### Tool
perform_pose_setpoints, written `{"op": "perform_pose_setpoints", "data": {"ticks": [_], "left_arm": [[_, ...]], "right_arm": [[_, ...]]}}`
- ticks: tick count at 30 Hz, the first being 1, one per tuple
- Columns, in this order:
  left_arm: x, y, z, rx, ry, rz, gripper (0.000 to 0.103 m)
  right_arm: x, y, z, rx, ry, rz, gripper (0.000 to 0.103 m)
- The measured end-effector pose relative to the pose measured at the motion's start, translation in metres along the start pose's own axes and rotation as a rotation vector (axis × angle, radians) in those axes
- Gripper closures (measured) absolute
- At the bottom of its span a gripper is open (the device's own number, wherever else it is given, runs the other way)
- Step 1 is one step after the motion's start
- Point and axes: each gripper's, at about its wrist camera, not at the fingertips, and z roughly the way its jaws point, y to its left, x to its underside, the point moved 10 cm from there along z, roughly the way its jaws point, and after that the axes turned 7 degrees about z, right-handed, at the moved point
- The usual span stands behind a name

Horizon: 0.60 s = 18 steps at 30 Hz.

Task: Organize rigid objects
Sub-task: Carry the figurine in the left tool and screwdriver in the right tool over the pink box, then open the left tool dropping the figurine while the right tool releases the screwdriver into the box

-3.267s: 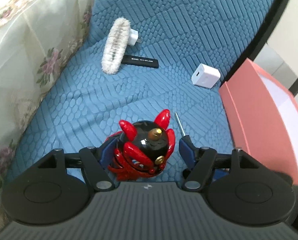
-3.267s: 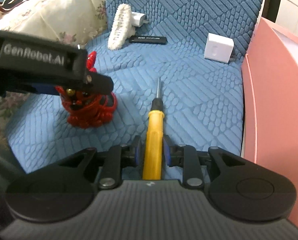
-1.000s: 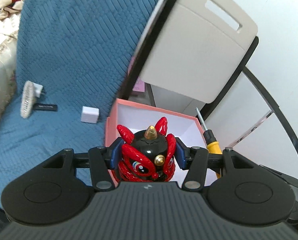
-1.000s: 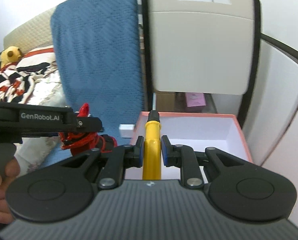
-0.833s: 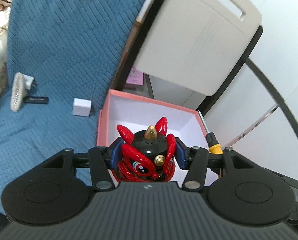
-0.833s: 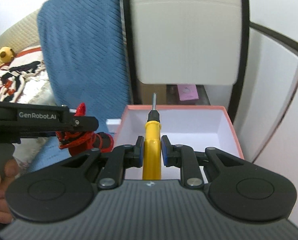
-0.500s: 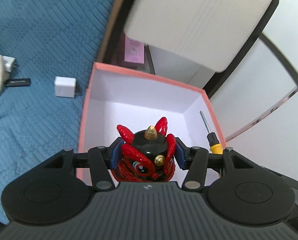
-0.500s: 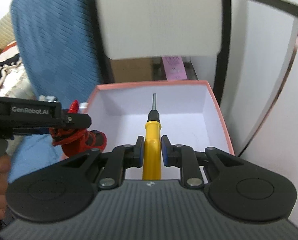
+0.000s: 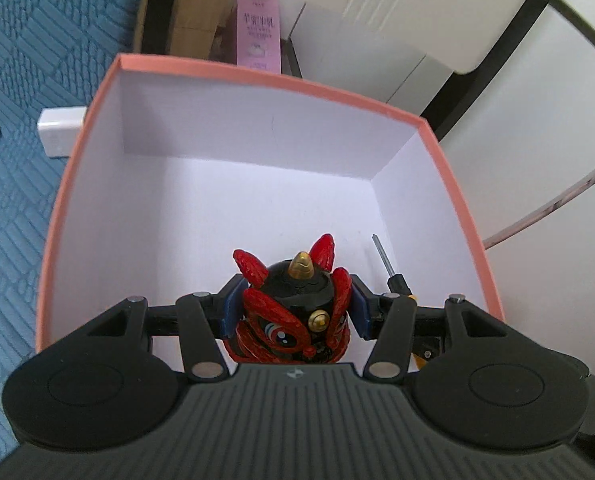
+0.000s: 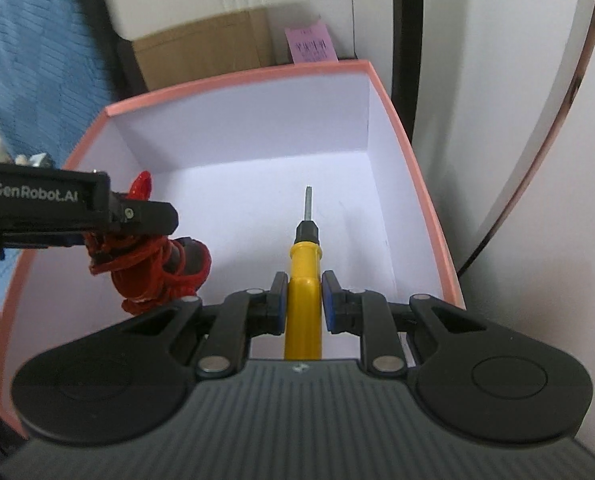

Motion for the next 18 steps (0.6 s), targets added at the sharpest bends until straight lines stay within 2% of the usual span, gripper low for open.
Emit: {"op": "perform_pose_setpoints", "data": {"ticks": [5,9,18], "left_arm": [[-0.004,-0.001,0.009,-0.022,0.003,0.024,0.044],[-0.004,0.0,0.014,-0.009,0.011,0.002,0.044],[-0.004,0.001,-0.012,-0.007,-0.015,0.012,0.042]], "right_arm": [[-0.002,-0.002,0.01,-0.016,0.026,0.018,0.081],[-0.004,-0.005,0.009,-0.018,0.019,0.031,0.081],[-0.011,-0.004,-0.009,-0.02,-0.013,0.042,0.08]]}}
